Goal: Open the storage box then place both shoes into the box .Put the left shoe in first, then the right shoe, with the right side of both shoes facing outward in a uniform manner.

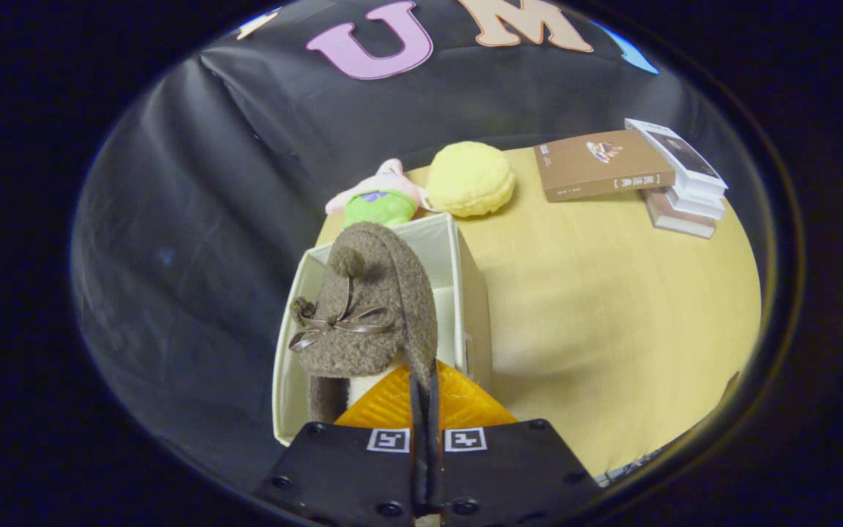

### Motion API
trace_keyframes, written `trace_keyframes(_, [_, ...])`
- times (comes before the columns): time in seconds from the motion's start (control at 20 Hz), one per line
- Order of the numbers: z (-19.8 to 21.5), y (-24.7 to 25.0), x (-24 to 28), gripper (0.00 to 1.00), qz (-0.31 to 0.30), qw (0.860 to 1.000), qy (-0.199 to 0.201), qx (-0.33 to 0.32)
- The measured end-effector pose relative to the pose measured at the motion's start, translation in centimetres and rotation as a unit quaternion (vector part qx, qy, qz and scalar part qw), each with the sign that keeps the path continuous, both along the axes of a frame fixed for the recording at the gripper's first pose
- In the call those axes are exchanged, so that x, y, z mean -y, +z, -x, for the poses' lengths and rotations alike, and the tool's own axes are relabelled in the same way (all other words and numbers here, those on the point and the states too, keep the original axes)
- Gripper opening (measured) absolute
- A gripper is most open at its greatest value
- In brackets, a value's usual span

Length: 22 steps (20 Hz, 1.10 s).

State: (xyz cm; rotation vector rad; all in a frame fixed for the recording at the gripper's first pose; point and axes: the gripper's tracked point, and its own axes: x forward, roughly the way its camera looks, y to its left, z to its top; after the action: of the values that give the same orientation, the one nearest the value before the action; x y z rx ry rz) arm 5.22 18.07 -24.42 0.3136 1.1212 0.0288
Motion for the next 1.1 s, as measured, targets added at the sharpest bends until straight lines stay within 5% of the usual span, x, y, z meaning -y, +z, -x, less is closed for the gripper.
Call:
trace_keyframes(0.25, [-0.7,-0.7,-0.5,0.06,0.026,0.999,-0.012,0.015])
trace_keyframes(0.5, [-1.0,1.0,-0.3,0.49,0.029,0.999,-0.016,0.042])
trace_keyframes(0.8, [0.0,5.3,-1.3,1.0,-0.007,0.994,0.032,0.106])
trace_keyframes(1.1, [-0.3,12.1,1.8,1.0,0.027,0.971,0.083,0.223])
